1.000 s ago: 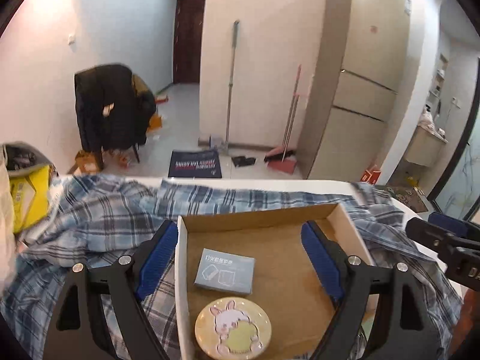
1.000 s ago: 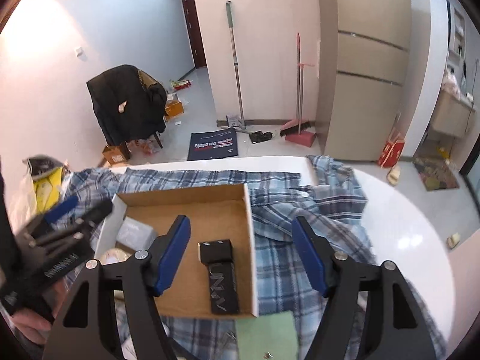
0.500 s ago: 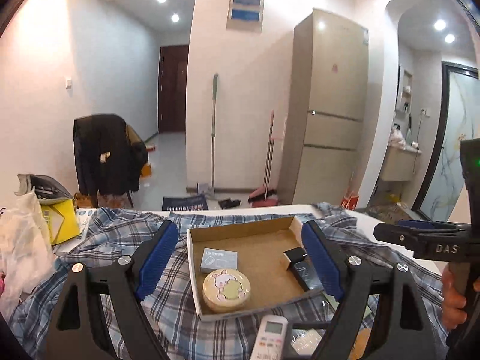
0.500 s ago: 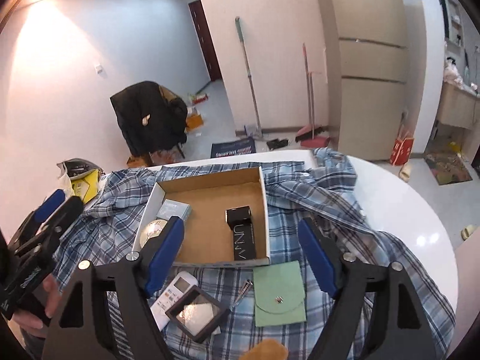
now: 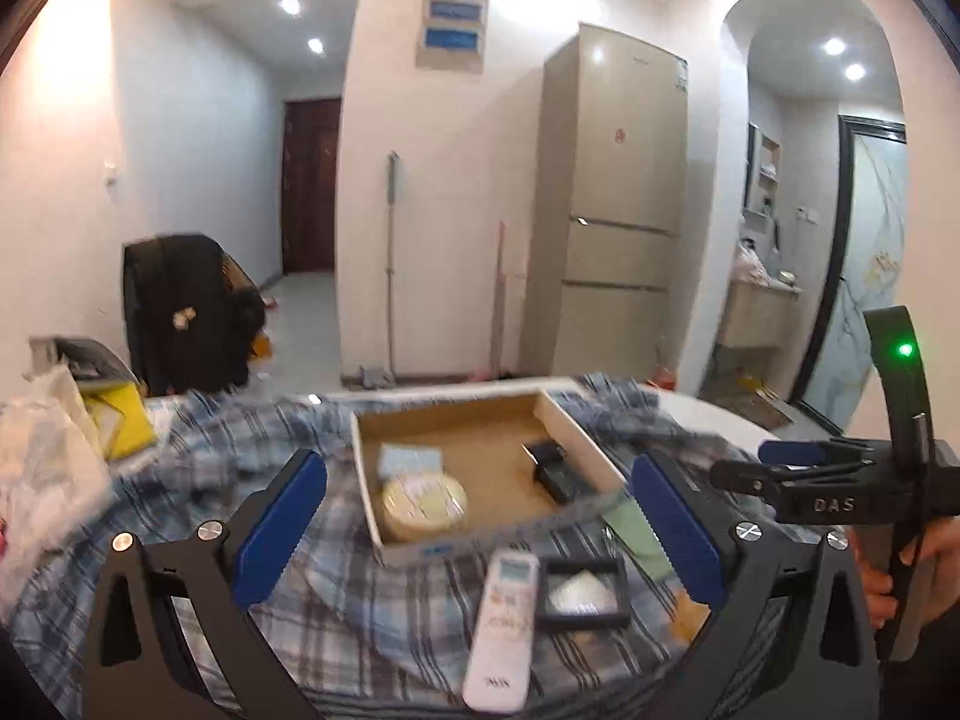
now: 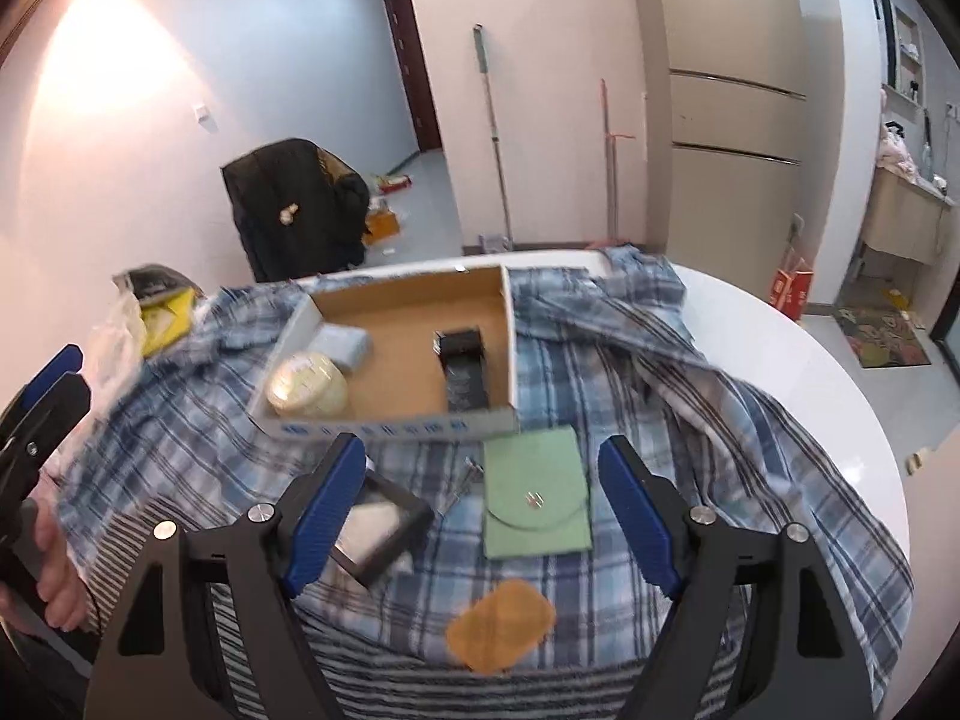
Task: Organize rigid objects
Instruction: 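Move the right gripper to the orange translucent box and grasp it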
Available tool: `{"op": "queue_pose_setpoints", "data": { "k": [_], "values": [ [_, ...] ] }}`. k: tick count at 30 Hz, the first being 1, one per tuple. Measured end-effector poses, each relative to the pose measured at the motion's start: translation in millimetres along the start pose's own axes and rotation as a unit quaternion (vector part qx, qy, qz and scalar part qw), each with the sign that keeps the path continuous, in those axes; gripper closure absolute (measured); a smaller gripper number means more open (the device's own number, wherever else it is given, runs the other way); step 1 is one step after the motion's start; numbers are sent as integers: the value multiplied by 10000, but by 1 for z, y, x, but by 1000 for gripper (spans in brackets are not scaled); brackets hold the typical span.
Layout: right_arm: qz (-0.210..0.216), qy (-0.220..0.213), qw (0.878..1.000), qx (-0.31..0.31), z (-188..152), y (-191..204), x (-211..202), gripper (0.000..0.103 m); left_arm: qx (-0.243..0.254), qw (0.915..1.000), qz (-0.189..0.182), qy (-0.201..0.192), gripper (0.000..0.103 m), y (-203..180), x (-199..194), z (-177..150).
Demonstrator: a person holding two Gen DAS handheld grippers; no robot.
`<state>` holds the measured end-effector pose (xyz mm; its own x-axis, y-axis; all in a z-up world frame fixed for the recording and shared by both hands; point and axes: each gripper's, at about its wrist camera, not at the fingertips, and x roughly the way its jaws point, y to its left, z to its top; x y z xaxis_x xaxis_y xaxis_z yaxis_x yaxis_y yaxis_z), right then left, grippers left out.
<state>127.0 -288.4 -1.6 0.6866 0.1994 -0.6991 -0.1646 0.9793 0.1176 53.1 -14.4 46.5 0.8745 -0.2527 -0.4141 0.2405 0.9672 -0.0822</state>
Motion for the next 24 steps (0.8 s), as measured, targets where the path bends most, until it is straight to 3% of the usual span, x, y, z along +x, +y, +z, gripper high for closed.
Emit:
{"op": "queue_pose_setpoints", "data": {
  "k": [5, 11, 14, 19, 24],
  "values": [
    [-50, 266, 9996, 19, -19, -3, 14, 24, 85, 9999, 111, -51, 0, 7, 14, -19],
    [-201, 409, 9990, 36, -34, -6, 26, 24, -94, 9992, 133, 369, 0, 22, 39, -38],
    [-227, 479, 9985, 101, -41, -9, 29, 24, -47, 9988, 300, 387, 0, 25, 45, -43],
    [-622, 532, 9964, 216, -60, -18, 27, 24, -11, 9988, 277, 405, 0, 22, 49, -43],
    [-375, 884, 9949, 315, -74, -20, 31, 24, 168, 9988, 278, 375, 0, 13, 48, -47]
  ]
}}
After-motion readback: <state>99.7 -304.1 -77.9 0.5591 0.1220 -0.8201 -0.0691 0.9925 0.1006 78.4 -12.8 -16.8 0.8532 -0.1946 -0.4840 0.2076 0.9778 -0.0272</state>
